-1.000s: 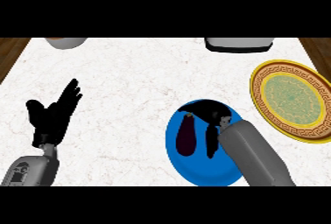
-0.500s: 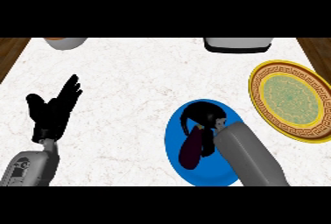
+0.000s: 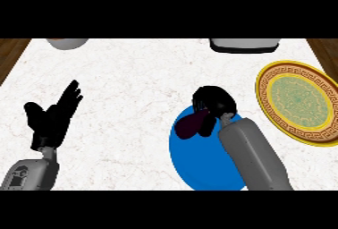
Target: Pick the eggplant from the plate and place it in the plate
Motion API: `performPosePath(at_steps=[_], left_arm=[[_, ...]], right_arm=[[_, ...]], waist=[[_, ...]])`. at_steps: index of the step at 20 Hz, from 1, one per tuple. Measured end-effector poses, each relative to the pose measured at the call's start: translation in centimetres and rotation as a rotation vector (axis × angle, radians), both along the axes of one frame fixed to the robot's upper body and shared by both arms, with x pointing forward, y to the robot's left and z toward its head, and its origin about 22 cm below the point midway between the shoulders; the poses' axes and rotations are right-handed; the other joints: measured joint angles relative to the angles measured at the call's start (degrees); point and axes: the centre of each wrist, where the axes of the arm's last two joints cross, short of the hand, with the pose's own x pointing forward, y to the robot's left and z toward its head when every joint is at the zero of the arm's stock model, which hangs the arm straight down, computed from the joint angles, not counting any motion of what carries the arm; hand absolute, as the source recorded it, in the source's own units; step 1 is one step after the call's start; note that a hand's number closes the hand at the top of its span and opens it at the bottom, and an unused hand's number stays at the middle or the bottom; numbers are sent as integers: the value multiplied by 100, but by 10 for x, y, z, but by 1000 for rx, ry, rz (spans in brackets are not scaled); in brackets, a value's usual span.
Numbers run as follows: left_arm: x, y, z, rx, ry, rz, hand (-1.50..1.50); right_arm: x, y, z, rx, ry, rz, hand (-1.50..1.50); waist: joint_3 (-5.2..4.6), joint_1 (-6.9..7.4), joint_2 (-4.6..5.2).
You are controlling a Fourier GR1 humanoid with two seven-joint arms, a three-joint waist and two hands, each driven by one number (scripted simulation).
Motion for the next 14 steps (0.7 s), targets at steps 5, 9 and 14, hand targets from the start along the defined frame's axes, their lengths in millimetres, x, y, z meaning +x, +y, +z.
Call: performPosePath(at_steps=[5, 9, 14], left_arm=[[1, -2, 0, -1, 2, -7, 0], [1, 0, 1, -2, 1, -4, 0], [3, -1, 5, 3, -1, -9, 0]], right_arm=[[20, -1, 32, -21, -257, -350, 150], [29, 1, 57, -57, -515, -550, 150], [36, -3, 78, -104, -716, -756, 150]], waist=[[3, 44, 20], [0, 57, 14], [1, 17, 1]])
